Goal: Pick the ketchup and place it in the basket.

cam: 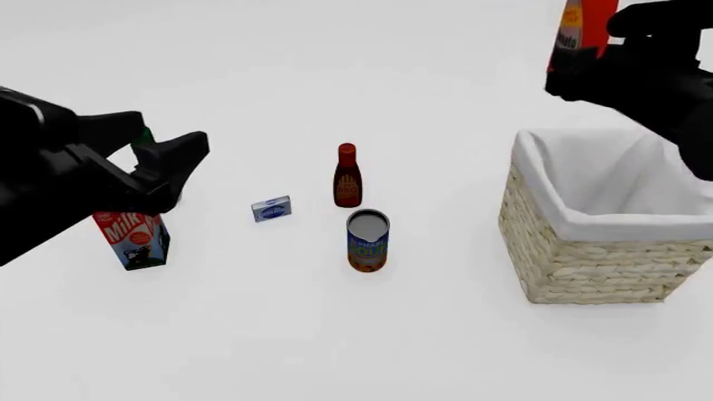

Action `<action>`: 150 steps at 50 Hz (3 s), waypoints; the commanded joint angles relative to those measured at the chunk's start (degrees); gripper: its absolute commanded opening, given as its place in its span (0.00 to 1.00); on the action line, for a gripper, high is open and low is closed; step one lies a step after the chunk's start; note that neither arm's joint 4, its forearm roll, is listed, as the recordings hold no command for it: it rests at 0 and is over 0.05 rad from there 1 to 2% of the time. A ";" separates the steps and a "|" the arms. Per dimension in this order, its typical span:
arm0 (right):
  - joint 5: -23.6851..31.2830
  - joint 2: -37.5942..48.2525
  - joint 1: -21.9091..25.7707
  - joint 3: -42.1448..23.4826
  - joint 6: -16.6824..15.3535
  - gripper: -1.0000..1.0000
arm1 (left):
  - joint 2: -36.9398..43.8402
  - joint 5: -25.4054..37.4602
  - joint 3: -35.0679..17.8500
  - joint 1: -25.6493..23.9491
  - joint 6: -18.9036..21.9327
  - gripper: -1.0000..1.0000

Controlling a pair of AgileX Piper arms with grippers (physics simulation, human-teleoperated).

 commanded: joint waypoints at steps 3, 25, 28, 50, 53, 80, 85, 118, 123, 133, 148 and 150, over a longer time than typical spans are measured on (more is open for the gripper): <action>2.11 -1.61 -2.73 0.15 0.85 0.00 | 0.37 0.12 -0.48 -0.47 0.12 1.00; 5.11 -4.65 -6.30 3.27 2.56 0.00 | 0.24 -0.01 -0.06 -0.60 0.34 1.00; 6.08 -4.86 -6.64 3.06 3.20 0.00 | 0.28 -0.11 0.02 -0.48 0.37 1.00; 7.21 -4.32 -8.94 4.36 6.90 0.00 | 0.18 -0.57 0.66 -0.34 0.24 1.00; 6.81 -4.15 -9.48 4.92 7.47 0.00 | 0.35 -0.59 0.52 -0.35 0.33 1.00; 4.62 -0.45 -12.27 6.41 8.70 0.00 | 0.47 -1.01 0.81 -0.03 0.20 1.00; 4.51 0.42 -12.41 6.36 8.83 0.00 | 0.53 -1.21 0.96 -0.06 0.15 1.00; 1.49 4.28 -16.81 8.45 10.07 0.00 | 1.37 -1.65 0.71 -0.38 0.15 1.00; 1.50 5.03 -17.18 8.26 10.17 0.00 | 1.51 -1.87 0.82 -0.48 0.05 1.00; 1.55 7.28 -17.07 8.18 10.15 0.00 | 1.67 -2.61 1.56 -0.21 -0.09 1.00; 4.80 9.40 -16.75 4.90 8.78 0.00 | 2.21 -3.87 2.49 0.11 -0.52 1.00; 5.23 9.69 -16.57 4.55 8.44 0.00 | 2.24 -4.03 2.61 0.12 -0.58 1.00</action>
